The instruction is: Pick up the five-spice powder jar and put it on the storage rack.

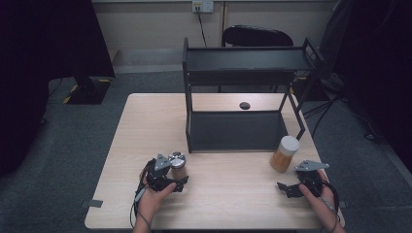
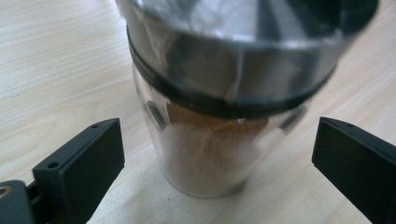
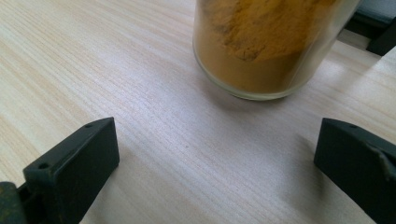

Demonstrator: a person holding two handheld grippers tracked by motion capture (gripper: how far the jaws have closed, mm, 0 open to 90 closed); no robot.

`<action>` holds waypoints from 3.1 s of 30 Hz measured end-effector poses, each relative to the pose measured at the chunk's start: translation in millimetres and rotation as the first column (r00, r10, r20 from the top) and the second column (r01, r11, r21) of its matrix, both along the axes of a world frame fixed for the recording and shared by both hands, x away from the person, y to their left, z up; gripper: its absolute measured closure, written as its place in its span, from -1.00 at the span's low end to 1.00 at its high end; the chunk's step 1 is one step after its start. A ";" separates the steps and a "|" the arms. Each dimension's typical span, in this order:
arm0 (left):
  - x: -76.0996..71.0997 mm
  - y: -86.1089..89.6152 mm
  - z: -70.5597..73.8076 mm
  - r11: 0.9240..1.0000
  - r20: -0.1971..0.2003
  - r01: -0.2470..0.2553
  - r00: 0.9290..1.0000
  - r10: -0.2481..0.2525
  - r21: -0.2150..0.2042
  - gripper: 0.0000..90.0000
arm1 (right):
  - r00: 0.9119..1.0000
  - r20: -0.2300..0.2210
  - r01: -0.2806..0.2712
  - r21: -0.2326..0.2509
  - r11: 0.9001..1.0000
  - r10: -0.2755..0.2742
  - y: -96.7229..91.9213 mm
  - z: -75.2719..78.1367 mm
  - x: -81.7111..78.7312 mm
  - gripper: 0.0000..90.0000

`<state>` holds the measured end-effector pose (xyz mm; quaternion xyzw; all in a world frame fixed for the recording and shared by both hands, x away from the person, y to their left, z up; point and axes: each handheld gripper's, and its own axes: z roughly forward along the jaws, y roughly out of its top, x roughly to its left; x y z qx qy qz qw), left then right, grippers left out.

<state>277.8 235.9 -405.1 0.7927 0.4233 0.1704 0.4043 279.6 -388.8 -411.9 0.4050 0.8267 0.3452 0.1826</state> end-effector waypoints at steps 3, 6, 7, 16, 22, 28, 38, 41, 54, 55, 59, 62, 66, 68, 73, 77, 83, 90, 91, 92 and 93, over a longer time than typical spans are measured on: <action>4.9 -3.3 -1.5 1.000 -0.010 -0.023 1.000 0.023 -0.006 -0.90 | 1.000 0.000 0.000 0.000 1.000 0.000 0.1 0.0 0.0 -1.00; 8.3 -3.7 -3.8 0.999 -0.008 -0.029 1.000 0.029 -0.017 -0.81 | 1.000 0.000 0.000 0.000 1.000 0.000 0.0 0.0 0.0 -1.00; 9.9 -3.9 -3.9 1.000 -0.009 -0.025 1.000 0.025 -0.018 -0.78 | 1.000 0.000 0.000 0.000 1.000 0.000 0.0 0.0 0.0 -1.00; 19.0 -10.6 -5.2 1.000 -0.006 0.000 1.000 0.000 -0.009 -0.44 | 1.000 0.000 0.000 0.000 1.000 0.000 0.0 0.0 0.0 -1.00; 19.5 -12.7 -3.6 1.000 0.002 0.004 1.000 -0.004 0.011 -0.34 | 1.000 0.000 0.000 0.000 1.000 0.000 0.0 0.0 0.0 -1.00; 20.5 -16.5 0.5 1.000 -0.006 0.003 1.000 -0.002 0.031 -0.32 | 1.000 0.000 0.000 0.000 1.000 0.000 0.0 0.0 0.0 -1.00; 27.4 -27.7 6.8 0.999 -0.028 0.038 0.999 -0.037 0.010 -0.32 | 1.000 0.000 0.000 0.000 1.000 0.000 0.0 0.0 0.0 -1.00; 32.0 -32.9 9.6 0.999 -0.027 0.054 0.998 -0.054 0.006 -0.32 | 1.000 0.000 0.000 0.000 1.000 0.000 0.0 0.0 0.0 -1.00; 54.0 -57.2 22.3 0.994 -0.030 0.111 0.993 -0.111 0.001 -0.32 | 1.000 0.000 0.000 0.000 1.000 0.000 0.0 0.0 0.1 -1.00; 56.1 -59.2 23.6 0.993 -0.031 0.117 0.993 -0.117 0.001 -0.32 | 1.000 0.000 0.000 0.000 1.000 0.000 0.0 0.0 0.0 -1.00; 61.0 -65.7 27.5 0.991 -0.028 0.131 0.991 -0.131 0.005 -0.32 | 1.000 0.000 0.000 0.000 1.000 0.000 0.0 0.1 0.1 -1.00; 66.8 -73.1 32.6 0.990 -0.024 0.142 0.990 -0.142 0.007 -0.32 | 1.000 0.000 0.000 0.000 1.000 0.000 0.0 0.1 0.1 -1.00; 71.4 -76.7 36.2 0.989 -0.024 0.150 0.988 -0.150 0.003 -0.32 | 1.000 0.000 0.000 0.000 1.000 0.000 0.0 0.1 0.1 -1.00; 74.5 -79.4 39.0 0.988 -0.025 0.156 0.987 -0.156 0.005 -0.32 | 1.000 0.000 0.000 0.000 1.000 0.000 0.0 0.1 0.1 -1.00; 83.3 -86.2 48.1 0.986 -0.028 0.164 0.986 -0.164 0.011 -0.32 | 1.000 0.000 0.000 0.000 1.000 0.000 0.0 0.1 0.0 -1.00; 89.8 -91.1 55.2 0.984 -0.022 0.177 0.984 -0.177 0.011 -0.31 | 1.000 0.000 0.000 0.000 1.000 0.000 0.0 0.1 0.0 -1.00; 100.7 -98.6 65.1 0.981 -0.020 0.195 0.981 -0.195 0.001 -0.31 | 1.000 0.000 0.000 0.000 1.000 0.000 0.0 0.1 0.1 -1.00; 112.8 -109.8 73.3 0.979 -0.029 0.206 0.978 -0.206 0.008 -0.31 | 1.000 0.000 0.000 0.000 1.000 0.000 0.0 0.1 0.1 -1.00; 114.5 -111.8 75.1 0.979 -0.028 0.205 0.978 -0.204 0.012 -0.31 | 1.000 0.000 0.000 0.000 1.000 0.000 0.0 0.1 0.1 -1.00; 116.1 -113.0 76.4 0.979 -0.028 0.204 0.979 -0.204 0.012 -0.31 | 1.000 0.000 0.000 0.000 1.000 0.000 0.0 0.1 0.1 -1.00; 117.3 -114.2 77.5 0.980 -0.028 0.200 0.979 -0.200 0.008 -0.31 | 1.000 0.000 0.000 0.000 1.000 0.000 0.0 0.1 0.1 -1.00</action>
